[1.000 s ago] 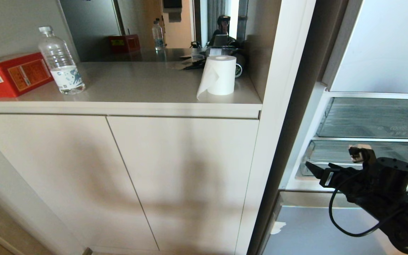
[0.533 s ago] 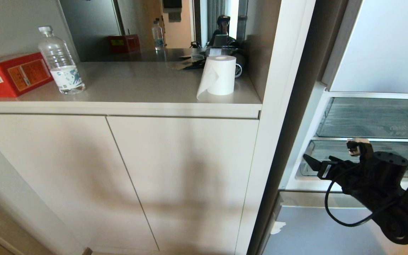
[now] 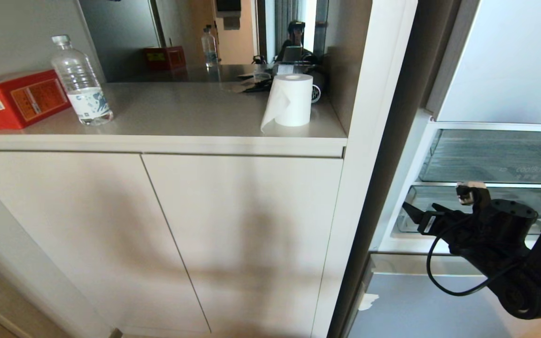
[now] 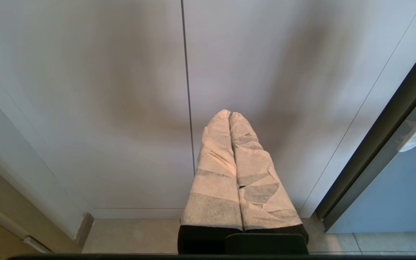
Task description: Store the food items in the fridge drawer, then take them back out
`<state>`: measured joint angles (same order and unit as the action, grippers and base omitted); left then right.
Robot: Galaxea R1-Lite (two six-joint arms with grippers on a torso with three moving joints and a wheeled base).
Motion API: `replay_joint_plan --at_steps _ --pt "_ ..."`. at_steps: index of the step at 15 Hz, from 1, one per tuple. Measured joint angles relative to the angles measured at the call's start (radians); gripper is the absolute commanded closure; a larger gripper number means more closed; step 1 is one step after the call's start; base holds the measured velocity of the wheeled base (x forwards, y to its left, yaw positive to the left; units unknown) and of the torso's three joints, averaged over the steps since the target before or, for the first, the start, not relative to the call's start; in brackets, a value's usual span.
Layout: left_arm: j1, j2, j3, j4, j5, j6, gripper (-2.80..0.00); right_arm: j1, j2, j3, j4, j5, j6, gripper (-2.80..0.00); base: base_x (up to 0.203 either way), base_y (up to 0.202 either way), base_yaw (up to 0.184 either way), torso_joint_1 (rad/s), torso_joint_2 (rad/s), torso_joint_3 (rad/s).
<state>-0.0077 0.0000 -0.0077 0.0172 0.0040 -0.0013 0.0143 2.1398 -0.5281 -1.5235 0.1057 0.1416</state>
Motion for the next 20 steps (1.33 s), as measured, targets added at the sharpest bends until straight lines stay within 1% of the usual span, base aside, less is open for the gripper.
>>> replay_joint_plan --at_steps 3,7,9,12,15,20 --pt "0.0 0.0 0.0 0.0 0.0 0.0 0.0 0.004 0.003 0.001 0.002 0.0 -0.003 0.0 0.0 0.0 0.0 0.0 0.0 0.0" --pt "0.0 0.0 0.0 0.0 0.0 0.0 0.0 0.043 0.006 0.001 0.006 -0.006 -0.004 0.0 0.0 0.0 0.0 0.0 0.0 0.0" --pt "0.001 0.0 0.0 0.0 0.0 0.0 0.0 0.065 0.007 -0.011 0.008 -0.046 -0.006 0.0 0.0 0.0 0.0 0.0 0.0 0.0" --pt "0.0 0.0 0.0 0.0 0.0 0.0 0.0 0.078 0.005 -0.009 0.006 -0.054 -0.006 0.0 0.0 0.0 0.0 0.0 0.0 0.0" --pt "0.0 0.0 0.0 0.0 0.0 0.0 0.0 0.08 -0.026 0.043 0.003 -0.05 -0.003 0.0 0.0 0.0 0.0 0.0 0.0 0.0" --pt "0.0 0.0 0.0 0.0 0.0 0.0 0.0 0.083 -0.139 0.206 0.006 -0.041 0.0 0.0 0.0 0.0 0.0 0.0 0.0 0.0"
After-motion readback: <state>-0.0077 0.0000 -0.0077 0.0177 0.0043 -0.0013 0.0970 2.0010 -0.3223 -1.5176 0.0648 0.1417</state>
